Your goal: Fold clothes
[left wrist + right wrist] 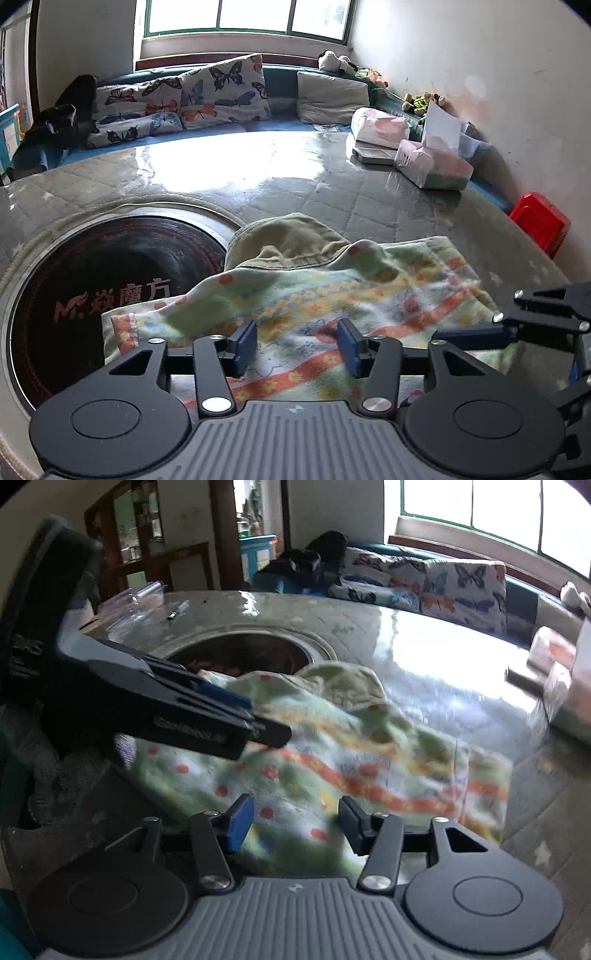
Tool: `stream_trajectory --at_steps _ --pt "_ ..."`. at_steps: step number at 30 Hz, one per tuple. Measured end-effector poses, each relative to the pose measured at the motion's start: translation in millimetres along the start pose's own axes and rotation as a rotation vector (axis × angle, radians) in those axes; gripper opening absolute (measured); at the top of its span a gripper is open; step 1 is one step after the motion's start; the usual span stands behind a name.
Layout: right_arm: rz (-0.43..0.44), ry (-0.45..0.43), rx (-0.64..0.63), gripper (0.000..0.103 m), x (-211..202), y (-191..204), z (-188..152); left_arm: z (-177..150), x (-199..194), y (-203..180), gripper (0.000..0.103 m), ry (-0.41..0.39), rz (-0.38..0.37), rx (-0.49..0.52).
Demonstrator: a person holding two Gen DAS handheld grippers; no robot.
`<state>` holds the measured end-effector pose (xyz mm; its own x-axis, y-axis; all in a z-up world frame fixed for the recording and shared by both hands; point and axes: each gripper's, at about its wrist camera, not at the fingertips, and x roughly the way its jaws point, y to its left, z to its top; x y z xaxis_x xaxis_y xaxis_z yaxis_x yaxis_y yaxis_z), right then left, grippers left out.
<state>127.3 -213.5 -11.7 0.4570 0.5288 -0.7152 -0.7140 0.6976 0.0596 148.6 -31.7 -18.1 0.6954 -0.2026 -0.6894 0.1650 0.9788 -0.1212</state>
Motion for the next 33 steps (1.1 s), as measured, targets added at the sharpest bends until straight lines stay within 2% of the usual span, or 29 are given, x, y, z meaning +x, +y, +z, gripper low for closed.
stream_trajectory --at_steps 2,3,5,8,15,17,19,21,26,31,33 --pt "-0.001 -0.007 0.011 0.056 -1.3 -1.3 -0.7 0.2 -1.9 1.2 0.059 0.000 0.005 -0.010" --pt "-0.001 -0.010 0.016 0.061 -2.0 -1.9 -1.0 0.0 -4.7 2.1 0.061 -0.001 0.008 -0.012" --pt "-0.002 -0.019 0.013 0.065 -6.6 -2.0 -1.0 -2.1 -13.5 4.2 0.076 -0.014 0.022 -0.009" --pt "-0.019 -0.034 0.021 0.071 -11.8 -3.9 -2.0 -9.9 -29.0 10.3 0.081 -0.031 0.036 -0.022" --pt "-0.067 -0.066 0.053 0.074 -21.4 -10.1 -5.4 -39.3 -50.0 23.8 0.082 -0.023 0.100 -0.059" --pt "-0.080 -0.075 0.062 0.075 -24.1 -11.9 -6.4 -47.2 -54.3 25.6 0.087 -0.019 0.111 -0.067" --pt "-0.094 -0.085 0.071 0.084 -26.9 -13.7 -7.4 -53.9 -58.5 26.7 0.089 -0.019 0.118 -0.074" --pt "-0.108 -0.087 0.077 0.086 -27.5 -15.4 -9.3 -56.9 -61.1 27.3 0.091 -0.023 0.125 -0.075" --pt "-0.154 -0.018 0.051 0.086 -6.9 -18.0 -23.3 -62.6 -58.8 28.6 0.092 -0.016 0.141 -0.083" --pt "-0.149 -0.050 0.040 0.087 -18.4 -16.2 -19.1 -63.5 -65.7 33.5 0.092 -0.022 0.150 -0.101" --pt "-0.137 -0.069 0.029 0.092 -19.2 -14.3 -12.4 -62.4 -69.8 36.8 0.092 -0.037 0.165 -0.105"
